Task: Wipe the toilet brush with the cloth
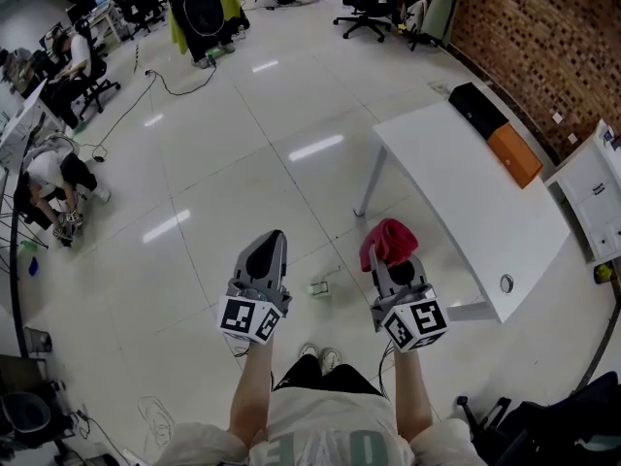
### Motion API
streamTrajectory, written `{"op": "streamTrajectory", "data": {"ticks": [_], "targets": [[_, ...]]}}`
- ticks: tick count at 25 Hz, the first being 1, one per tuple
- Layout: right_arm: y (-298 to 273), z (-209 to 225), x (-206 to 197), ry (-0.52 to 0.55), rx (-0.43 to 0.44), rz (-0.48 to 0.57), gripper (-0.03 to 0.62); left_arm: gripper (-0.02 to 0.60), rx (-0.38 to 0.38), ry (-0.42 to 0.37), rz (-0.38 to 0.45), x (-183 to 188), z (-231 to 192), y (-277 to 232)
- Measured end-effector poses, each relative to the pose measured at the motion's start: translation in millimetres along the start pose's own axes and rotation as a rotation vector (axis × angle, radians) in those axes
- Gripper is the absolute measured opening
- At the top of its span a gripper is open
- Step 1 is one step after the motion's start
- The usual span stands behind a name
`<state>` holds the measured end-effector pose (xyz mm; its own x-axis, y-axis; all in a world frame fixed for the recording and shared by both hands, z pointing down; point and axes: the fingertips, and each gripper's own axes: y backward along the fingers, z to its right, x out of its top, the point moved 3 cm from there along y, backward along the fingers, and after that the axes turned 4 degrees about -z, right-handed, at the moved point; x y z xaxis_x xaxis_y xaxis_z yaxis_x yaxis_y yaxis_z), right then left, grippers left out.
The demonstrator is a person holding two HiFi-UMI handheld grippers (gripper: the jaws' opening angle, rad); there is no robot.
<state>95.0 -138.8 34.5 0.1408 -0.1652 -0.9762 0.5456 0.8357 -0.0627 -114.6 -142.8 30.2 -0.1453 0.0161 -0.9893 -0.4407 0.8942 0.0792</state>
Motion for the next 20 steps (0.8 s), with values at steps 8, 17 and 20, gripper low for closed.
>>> {"op": "streamTrajectory", "data": {"ticks": [8, 17, 20], "targets": [[-71, 115, -273, 0.066, -0.015, 0.047, 0.031, 0.003, -0.028, -0.039, -0.034, -314, -70, -26], [-109, 199, -564, -0.014, 0.009, 0.137, 0.031, 0.003, -0.051, -0.022, 0.015, -622, -132, -2], [-108, 205, -615, -0.06, -0.012, 0.069, 0.031, 0.003, -0.034, 0.003, 0.001, -657, -130, 14]]}}
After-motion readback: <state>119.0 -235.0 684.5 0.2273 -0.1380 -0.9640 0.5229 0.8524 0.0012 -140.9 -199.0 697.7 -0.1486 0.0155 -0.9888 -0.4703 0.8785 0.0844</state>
